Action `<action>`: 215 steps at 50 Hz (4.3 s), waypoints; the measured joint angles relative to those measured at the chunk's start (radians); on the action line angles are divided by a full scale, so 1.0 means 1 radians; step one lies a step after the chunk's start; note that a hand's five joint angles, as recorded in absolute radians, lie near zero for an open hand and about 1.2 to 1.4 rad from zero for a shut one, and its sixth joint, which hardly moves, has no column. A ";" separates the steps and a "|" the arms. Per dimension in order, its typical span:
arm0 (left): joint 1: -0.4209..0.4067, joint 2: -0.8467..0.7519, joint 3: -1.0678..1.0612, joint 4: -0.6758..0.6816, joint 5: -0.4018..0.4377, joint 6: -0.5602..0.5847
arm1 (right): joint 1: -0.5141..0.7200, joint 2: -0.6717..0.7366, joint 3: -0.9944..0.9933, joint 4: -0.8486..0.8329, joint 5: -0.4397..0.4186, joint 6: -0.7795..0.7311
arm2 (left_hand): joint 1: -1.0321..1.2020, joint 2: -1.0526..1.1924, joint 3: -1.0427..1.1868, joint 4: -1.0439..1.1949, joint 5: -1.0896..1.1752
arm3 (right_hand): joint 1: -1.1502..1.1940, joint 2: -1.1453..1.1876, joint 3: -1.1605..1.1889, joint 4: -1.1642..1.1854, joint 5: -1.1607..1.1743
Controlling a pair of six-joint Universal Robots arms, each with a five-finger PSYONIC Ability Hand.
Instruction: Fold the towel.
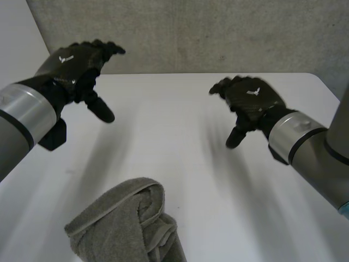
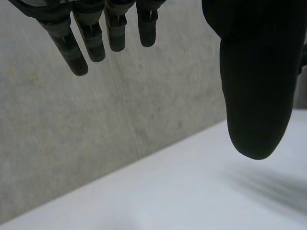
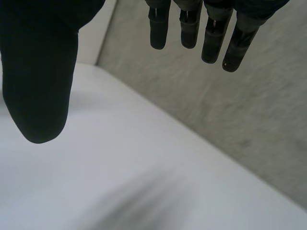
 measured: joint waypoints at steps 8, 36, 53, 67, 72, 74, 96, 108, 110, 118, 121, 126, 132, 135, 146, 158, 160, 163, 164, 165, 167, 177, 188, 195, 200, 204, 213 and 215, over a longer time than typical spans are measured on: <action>0.030 0.015 -0.102 -0.102 -0.008 0.052 | 0.057 0.074 -0.048 0.154 -0.083 0.010 | 0.116 0.110 0.110 0.112 0.115 | 0.000 0.000 0.000 0.000 0.000; 0.215 0.046 -0.608 -0.027 0.126 0.221 | 0.216 0.392 -0.072 0.106 -0.233 0.684 | 0.226 0.229 0.231 0.218 0.221 | 0.000 0.000 0.000 0.000 0.000; 0.188 0.015 -0.498 0.051 0.153 0.211 | 0.218 0.362 -0.072 -0.045 -0.202 0.756 | 0.944 0.991 0.989 0.990 0.980 | 0.698 0.936 0.962 0.949 0.888; 0.051 0.044 0.094 0.215 0.006 0.011 | 0.096 0.025 -0.419 -0.191 0.061 0.334 | 0.965 1.003 1.002 1.003 0.998 | 0.727 0.936 0.964 0.951 0.920; -0.002 0.034 0.163 0.249 -0.080 -0.027 | 0.094 -0.010 -0.489 -0.162 0.032 0.279 | 0.966 1.003 1.002 1.004 0.999 | 0.727 0.936 0.964 0.951 0.926; -0.035 0.028 0.154 0.258 -0.106 -0.034 | 0.095 -0.012 -0.498 -0.110 -0.013 0.265 | 0.970 1.003 1.002 1.004 0.999 | 0.727 0.936 0.964 0.951 0.928; -0.104 -0.273 -0.465 0.377 -0.111 -0.021 | 0.068 0.292 0.014 0.036 -0.095 -0.064 | 0.972 1.004 1.002 1.004 0.999 | 0.719 0.874 0.890 0.878 0.881; -0.100 -0.242 -0.459 0.384 -0.110 -0.022 | -0.002 0.189 0.098 0.025 -0.088 -0.051 | 0.758 0.762 0.776 0.774 0.780 | 0.187 0.222 0.227 0.203 0.218; -0.099 -0.229 -0.457 0.384 -0.110 -0.021 | -0.018 0.159 0.130 0.013 -0.082 -0.036 | 0.598 0.597 0.598 0.599 0.606 | 0.178 0.216 0.218 0.188 0.197; -0.085 -0.201 -0.466 0.379 -0.113 -0.020 | -0.042 0.075 0.248 -0.026 -0.049 -0.004 | 0.352 0.349 0.350 0.347 0.352 | 0.178 0.217 0.220 0.190 0.205; -0.078 -0.183 -0.476 0.375 -0.114 -0.020 | -0.044 0.060 0.279 -0.032 -0.038 -0.003 | 0.321 0.316 0.319 0.315 0.320 | 0.178 0.217 0.220 0.190 0.211; -0.055 -0.124 -0.513 0.372 -0.111 -0.022 | -0.044 0.049 0.329 -0.034 -0.023 -0.007 | 0.309 0.301 0.302 0.299 0.303 | 0.186 0.226 0.233 0.210 0.234; -0.037 -0.091 -0.538 0.376 -0.109 -0.023 | -0.034 0.063 0.366 -0.035 -0.021 -0.022 | 0.287 0.278 0.279 0.278 0.281 | 0.224 0.290 0.306 0.283 0.281; -0.029 -0.090 -0.545 0.378 -0.109 -0.023 | -0.031 0.071 0.376 -0.040 -0.021 -0.029 | 0.254 0.246 0.246 0.243 0.249 | 0.230 0.298 0.315 0.293 0.290; -0.019 -0.096 -0.550 0.380 -0.109 -0.023 | -0.024 0.109 0.362 -0.091 -0.023 -0.034 | 0.206 0.195 0.196 0.194 0.199 | 0.268 0.342 0.353 0.332 0.327; -0.021 -0.093 -0.557 0.375 -0.108 -0.022 | 0.055 0.180 0.310 -0.123 -0.025 -0.018 | 0.139 0.127 0.129 0.129 0.133 | 0.199 0.237 0.245 0.223 0.239; -0.022 -0.090 -0.560 0.372 -0.108 -0.021 | 0.076 0.190 0.302 -0.129 -0.024 -0.015 | 0.124 0.115 0.116 0.114 0.118 | 0.185 0.223 0.230 0.207 0.221; -0.022 -0.081 -0.565 0.363 -0.108 -0.020 | 0.109 0.203 0.290 -0.146 -0.023 -0.005 | 0.113 0.102 0.103 0.103 0.106 | 0.177 0.221 0.225 0.198 0.208; -0.022 -0.077 -0.566 0.360 -0.108 -0.020 | 0.115 0.205 0.288 -0.150 -0.023 -0.001 | 0.109 0.099 0.099 0.098 0.102 | 0.177 0.221 0.225 0.198 0.207; -0.021 -0.075 -0.567 0.358 -0.108 -0.020 | 0.120 0.207 0.286 -0.154 -0.022 0.002 | 0.107 0.097 0.098 0.097 0.101 | 0.177 0.221 0.225 0.198 0.207; -0.018 -0.066 -0.571 0.353 -0.108 -0.020 | 0.128 0.211 0.279 -0.161 -0.022 0.011 | 0.100 0.088 0.090 0.089 0.093 | 0.177 0.221 0.225 0.198 0.207; 0.006 -0.048 -0.581 0.346 -0.106 -0.022 | 0.158 0.280 0.206 -0.186 -0.013 0.052 | 0.055 0.047 0.047 0.047 0.051 | 0.387 0.461 0.474 0.432 0.418; 0.007 -0.049 -0.584 0.345 -0.106 -0.023 | 0.139 0.263 0.190 -0.286 0.015 0.058 | 0.041 0.029 0.031 0.029 0.034 | 0.745 0.951 0.964 0.951 0.920; 0.007 -0.048 -0.584 0.342 -0.106 -0.020 | 0.041 0.143 0.192 -0.350 0.090 0.045 | 0.094 0.088 0.088 0.088 0.094 | 0.745 0.951 0.964 0.952 0.924; 0.012 -0.054 -0.584 0.342 -0.104 -0.009 | -0.008 0.119 0.188 -0.356 0.118 -0.017 | 0.138 0.137 0.137 0.137 0.143 | 0.745 0.951 0.964 0.953 0.927; 0.022 -0.065 -0.583 0.343 -0.102 0.021 | -0.048 0.117 0.201 -0.350 0.124 -0.107 | 0.167 0.165 0.165 0.164 0.171 | 0.745 0.951 0.964 0.952 0.927; 0.070 -0.106 -0.584 0.347 -0.080 0.142 | -0.135 0.115 0.263 -0.336 0.120 -0.263 | 0.308 0.306 0.307 0.307 0.312 | 0.745 0.951 0.964 0.952 0.928; 0.079 -0.120 -0.583 0.348 -0.065 0.157 | -0.140 0.115 0.274 -0.335 0.118 -0.270 | 0.325 0.320 0.321 0.322 0.327 | 0.745 0.951 0.964 0.952 0.928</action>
